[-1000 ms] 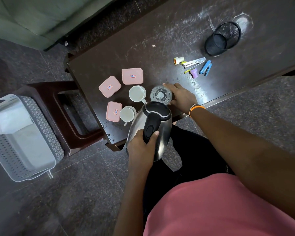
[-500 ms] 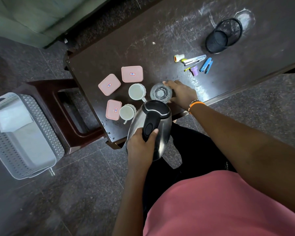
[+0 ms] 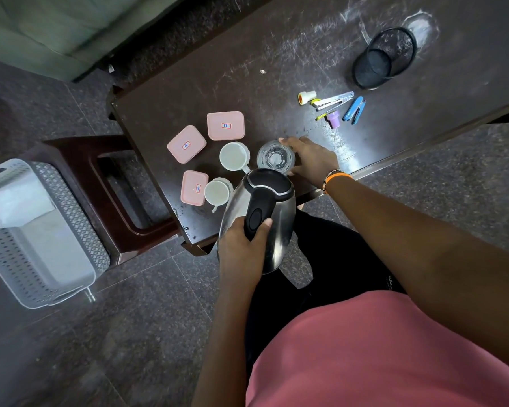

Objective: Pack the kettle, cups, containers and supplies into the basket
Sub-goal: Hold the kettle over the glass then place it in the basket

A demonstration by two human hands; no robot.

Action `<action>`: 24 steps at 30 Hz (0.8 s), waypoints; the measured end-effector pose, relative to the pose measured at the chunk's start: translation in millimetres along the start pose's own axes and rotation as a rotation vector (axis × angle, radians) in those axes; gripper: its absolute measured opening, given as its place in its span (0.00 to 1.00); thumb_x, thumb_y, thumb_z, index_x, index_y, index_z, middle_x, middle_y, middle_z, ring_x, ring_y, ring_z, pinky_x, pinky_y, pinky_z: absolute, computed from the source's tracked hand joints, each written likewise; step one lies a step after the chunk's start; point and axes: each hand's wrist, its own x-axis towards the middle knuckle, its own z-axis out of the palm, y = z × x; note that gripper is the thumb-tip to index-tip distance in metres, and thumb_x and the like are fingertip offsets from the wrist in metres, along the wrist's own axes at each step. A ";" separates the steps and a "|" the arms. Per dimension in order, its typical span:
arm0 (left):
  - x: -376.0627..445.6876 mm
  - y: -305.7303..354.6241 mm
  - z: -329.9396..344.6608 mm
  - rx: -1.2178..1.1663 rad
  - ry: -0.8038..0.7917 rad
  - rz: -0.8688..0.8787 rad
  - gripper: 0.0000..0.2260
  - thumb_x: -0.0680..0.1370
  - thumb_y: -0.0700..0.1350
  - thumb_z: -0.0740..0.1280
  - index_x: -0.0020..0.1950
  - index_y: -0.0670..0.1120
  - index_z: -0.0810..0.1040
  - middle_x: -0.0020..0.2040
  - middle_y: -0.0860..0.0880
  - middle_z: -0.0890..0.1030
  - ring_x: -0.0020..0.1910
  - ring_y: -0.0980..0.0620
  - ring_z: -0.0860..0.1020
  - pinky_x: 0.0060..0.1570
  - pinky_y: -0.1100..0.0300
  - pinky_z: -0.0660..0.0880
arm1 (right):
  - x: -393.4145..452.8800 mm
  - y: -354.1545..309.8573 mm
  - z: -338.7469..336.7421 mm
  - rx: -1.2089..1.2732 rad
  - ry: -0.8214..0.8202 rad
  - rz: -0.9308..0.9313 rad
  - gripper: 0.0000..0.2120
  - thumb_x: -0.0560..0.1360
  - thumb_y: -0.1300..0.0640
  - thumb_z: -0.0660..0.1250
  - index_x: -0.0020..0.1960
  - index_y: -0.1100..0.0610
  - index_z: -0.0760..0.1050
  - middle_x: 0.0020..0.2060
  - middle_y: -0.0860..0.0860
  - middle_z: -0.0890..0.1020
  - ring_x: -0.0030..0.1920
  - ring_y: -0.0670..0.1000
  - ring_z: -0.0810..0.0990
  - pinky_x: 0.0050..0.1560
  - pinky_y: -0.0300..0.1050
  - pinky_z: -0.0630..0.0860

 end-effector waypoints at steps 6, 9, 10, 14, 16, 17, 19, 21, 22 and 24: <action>-0.9 -0.3 0.3 0.011 0.000 -0.010 0.12 0.75 0.52 0.67 0.34 0.52 0.70 0.31 0.56 0.74 0.33 0.61 0.72 0.33 0.68 0.66 | -0.9 0.1 1.1 0.004 0.004 -0.002 0.32 0.70 0.54 0.72 0.70 0.45 0.62 0.63 0.55 0.75 0.60 0.61 0.77 0.55 0.55 0.75; -0.5 -0.7 0.3 0.015 0.004 -0.005 0.12 0.75 0.52 0.67 0.34 0.52 0.69 0.31 0.56 0.74 0.33 0.60 0.72 0.33 0.65 0.66 | -1.0 0.3 0.7 0.010 0.007 -0.003 0.33 0.69 0.55 0.72 0.70 0.45 0.62 0.63 0.56 0.74 0.60 0.61 0.76 0.55 0.54 0.74; -0.5 -0.9 0.4 0.015 0.003 -0.004 0.11 0.75 0.52 0.67 0.34 0.52 0.70 0.31 0.56 0.74 0.33 0.60 0.72 0.34 0.63 0.66 | -1.1 0.2 0.6 0.010 0.008 -0.004 0.33 0.69 0.55 0.72 0.70 0.45 0.62 0.63 0.56 0.75 0.60 0.61 0.76 0.55 0.54 0.74; -0.5 -2.0 1.0 0.019 -0.003 -0.006 0.10 0.75 0.52 0.67 0.38 0.48 0.73 0.31 0.56 0.74 0.35 0.54 0.73 0.39 0.60 0.66 | -1.3 0.1 1.1 0.015 0.010 -0.001 0.32 0.69 0.55 0.72 0.70 0.44 0.62 0.63 0.55 0.75 0.60 0.61 0.76 0.54 0.54 0.74; -0.5 -2.3 1.4 0.017 -0.001 -0.005 0.10 0.75 0.53 0.67 0.38 0.48 0.73 0.31 0.56 0.74 0.34 0.56 0.72 0.36 0.60 0.66 | -1.1 0.5 1.1 0.011 0.006 0.002 0.33 0.69 0.55 0.72 0.70 0.44 0.62 0.62 0.56 0.75 0.60 0.61 0.76 0.54 0.54 0.74; -0.4 -2.6 1.4 0.015 0.001 -0.005 0.11 0.75 0.53 0.67 0.36 0.49 0.72 0.31 0.56 0.74 0.34 0.58 0.72 0.34 0.61 0.66 | -0.9 0.5 1.0 0.010 0.006 0.002 0.33 0.69 0.56 0.72 0.70 0.44 0.62 0.62 0.56 0.75 0.60 0.61 0.76 0.54 0.54 0.74; -0.6 -2.7 1.3 0.018 0.002 -0.001 0.12 0.75 0.53 0.67 0.33 0.51 0.70 0.31 0.55 0.74 0.33 0.60 0.72 0.33 0.65 0.65 | -0.9 -0.1 0.8 0.007 0.009 0.000 0.32 0.70 0.56 0.71 0.70 0.45 0.62 0.62 0.56 0.75 0.60 0.61 0.76 0.54 0.54 0.74; -0.5 -2.8 1.3 0.022 0.004 0.003 0.14 0.75 0.53 0.67 0.32 0.52 0.69 0.30 0.55 0.74 0.33 0.60 0.72 0.32 0.67 0.65 | -0.8 -0.4 1.1 0.000 0.010 0.000 0.32 0.70 0.55 0.71 0.70 0.45 0.62 0.62 0.57 0.75 0.60 0.61 0.77 0.54 0.55 0.75; -0.5 -2.8 1.3 0.023 0.005 0.004 0.14 0.75 0.52 0.67 0.31 0.52 0.68 0.30 0.55 0.73 0.33 0.60 0.72 0.32 0.67 0.65 | -0.8 -0.3 1.1 -0.001 0.009 0.001 0.32 0.70 0.55 0.71 0.70 0.45 0.62 0.62 0.57 0.75 0.60 0.61 0.77 0.55 0.55 0.75; -0.7 -3.1 1.4 0.021 0.005 0.002 0.13 0.75 0.52 0.67 0.32 0.52 0.69 0.30 0.55 0.74 0.33 0.60 0.72 0.32 0.66 0.66 | -0.7 0.2 1.3 -0.003 0.006 0.002 0.32 0.70 0.55 0.71 0.70 0.45 0.62 0.62 0.57 0.75 0.60 0.61 0.76 0.55 0.55 0.74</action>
